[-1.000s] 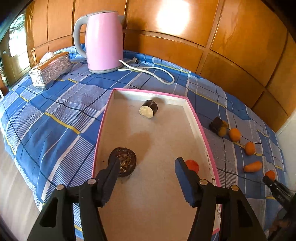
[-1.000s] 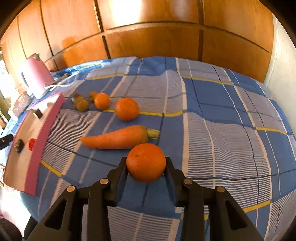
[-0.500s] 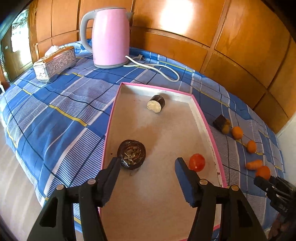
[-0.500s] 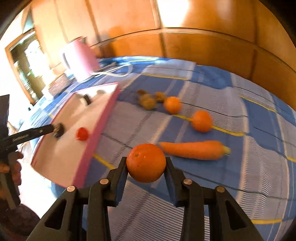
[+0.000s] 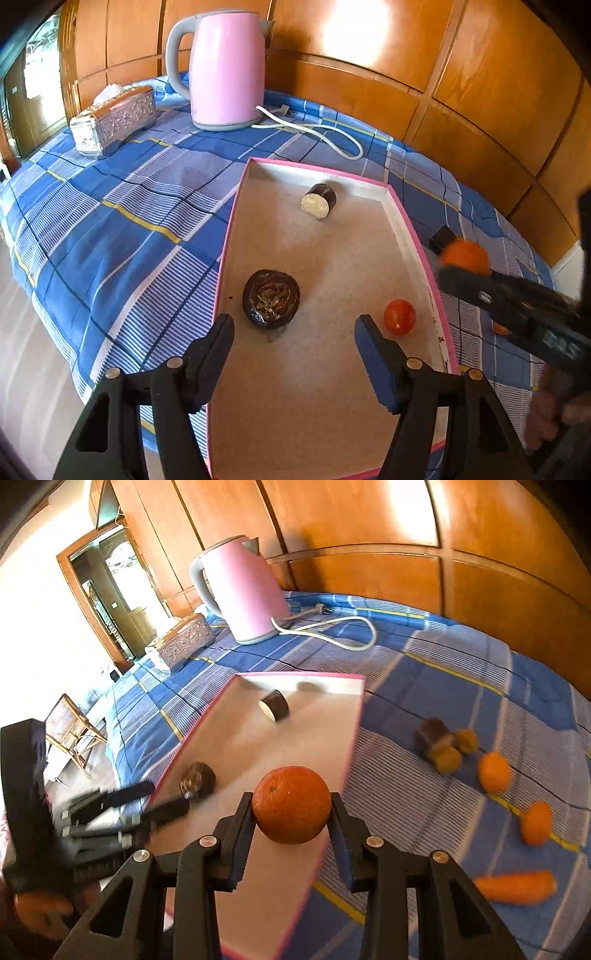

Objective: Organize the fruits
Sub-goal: 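Place the orange in the tray with the right gripper, then move the left gripper back to the produce and grasp a kiwi, then carry the kiwi toward the tray with the left gripper while the right gripper grasps the carrot, then release the kiwi in the tray with the left gripper while the right gripper carries the carrot toward it, then lower the carrot into the tray and open the right gripper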

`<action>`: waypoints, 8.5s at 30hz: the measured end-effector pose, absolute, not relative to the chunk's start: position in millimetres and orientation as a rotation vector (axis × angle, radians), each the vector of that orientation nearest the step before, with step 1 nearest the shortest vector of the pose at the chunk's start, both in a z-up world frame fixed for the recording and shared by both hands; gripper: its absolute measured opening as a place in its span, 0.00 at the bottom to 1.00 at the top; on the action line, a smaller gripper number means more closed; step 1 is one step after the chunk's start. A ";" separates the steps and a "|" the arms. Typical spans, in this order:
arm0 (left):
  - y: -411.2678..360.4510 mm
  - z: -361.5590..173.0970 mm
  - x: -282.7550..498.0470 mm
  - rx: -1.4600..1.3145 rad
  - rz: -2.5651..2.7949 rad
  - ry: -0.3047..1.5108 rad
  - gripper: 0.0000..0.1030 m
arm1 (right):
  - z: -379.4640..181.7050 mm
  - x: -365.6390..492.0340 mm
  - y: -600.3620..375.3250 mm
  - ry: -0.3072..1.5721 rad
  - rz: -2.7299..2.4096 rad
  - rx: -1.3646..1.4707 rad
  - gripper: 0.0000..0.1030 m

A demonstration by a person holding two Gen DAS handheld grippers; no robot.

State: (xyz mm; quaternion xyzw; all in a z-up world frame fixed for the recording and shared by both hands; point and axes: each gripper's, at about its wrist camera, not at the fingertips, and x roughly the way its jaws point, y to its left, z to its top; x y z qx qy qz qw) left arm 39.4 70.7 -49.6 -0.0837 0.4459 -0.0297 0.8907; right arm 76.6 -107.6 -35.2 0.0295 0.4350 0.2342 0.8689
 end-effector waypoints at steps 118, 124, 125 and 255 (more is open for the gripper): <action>-153.3 -90.9 195.2 0.026 -0.360 1.085 0.27 | -80.3 11.0 -326.7 0.895 -0.028 0.355 0.48; -152.3 -89.7 156.2 0.077 -0.424 1.082 0.27 | -83.5 10.3 -333.2 0.914 0.001 0.408 0.48; -153.8 -89.4 147.5 0.092 -0.438 1.076 0.27 | -84.3 10.4 -333.1 0.920 0.013 0.420 0.48; 56.3 -27.3 42.3 -0.160 -0.081 0.854 0.73 | -36.6 39.7 -179.5 0.902 0.209 0.172 0.42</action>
